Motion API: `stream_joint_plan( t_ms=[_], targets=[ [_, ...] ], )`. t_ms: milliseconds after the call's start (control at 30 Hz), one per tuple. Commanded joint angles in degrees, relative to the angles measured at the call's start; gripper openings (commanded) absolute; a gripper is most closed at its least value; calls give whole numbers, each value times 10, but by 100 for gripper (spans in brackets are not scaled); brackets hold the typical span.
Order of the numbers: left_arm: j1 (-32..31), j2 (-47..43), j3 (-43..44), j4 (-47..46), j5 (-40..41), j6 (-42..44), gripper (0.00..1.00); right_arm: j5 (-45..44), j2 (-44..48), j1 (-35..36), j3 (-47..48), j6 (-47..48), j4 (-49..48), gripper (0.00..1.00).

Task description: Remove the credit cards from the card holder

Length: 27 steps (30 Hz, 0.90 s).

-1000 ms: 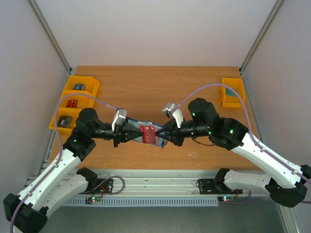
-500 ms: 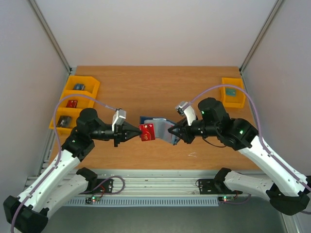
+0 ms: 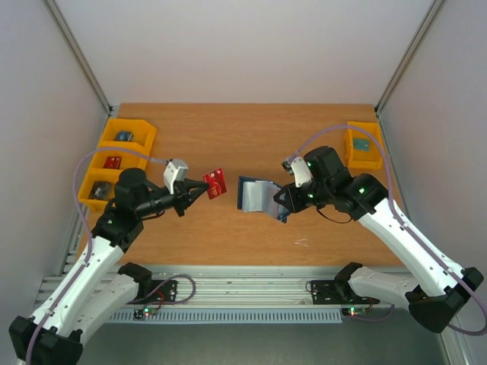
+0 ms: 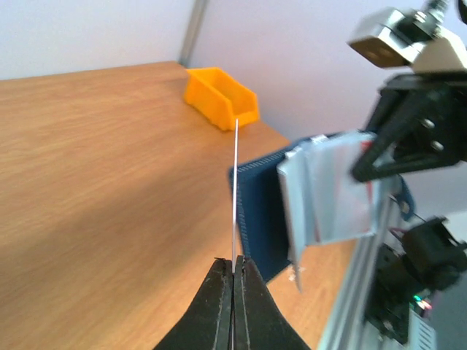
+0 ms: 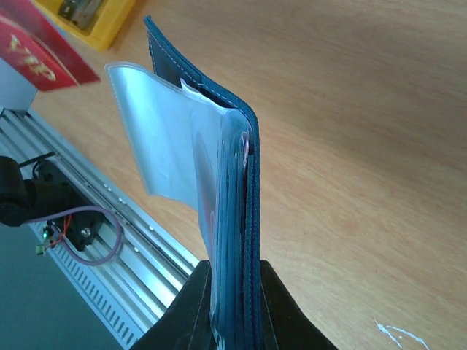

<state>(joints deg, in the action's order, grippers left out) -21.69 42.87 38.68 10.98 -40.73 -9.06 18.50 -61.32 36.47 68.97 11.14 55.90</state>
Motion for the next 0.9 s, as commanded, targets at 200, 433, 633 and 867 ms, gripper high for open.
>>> stream_joint_plan(
  t_ms=[200,433,633,867],
  targets=[
    [110,-5,35,7,134,-89,0,22,-45,-50,18,3,-57,1],
    [204,35,76,32,162,-82,0,50,-142,-95,111,50,-80,1],
    [312,124,122,52,158,-94,0,79,-228,-147,183,74,-135,1],
    [385,286,219,38,145,-85,0,98,-309,-190,207,30,-242,1]
  ],
)
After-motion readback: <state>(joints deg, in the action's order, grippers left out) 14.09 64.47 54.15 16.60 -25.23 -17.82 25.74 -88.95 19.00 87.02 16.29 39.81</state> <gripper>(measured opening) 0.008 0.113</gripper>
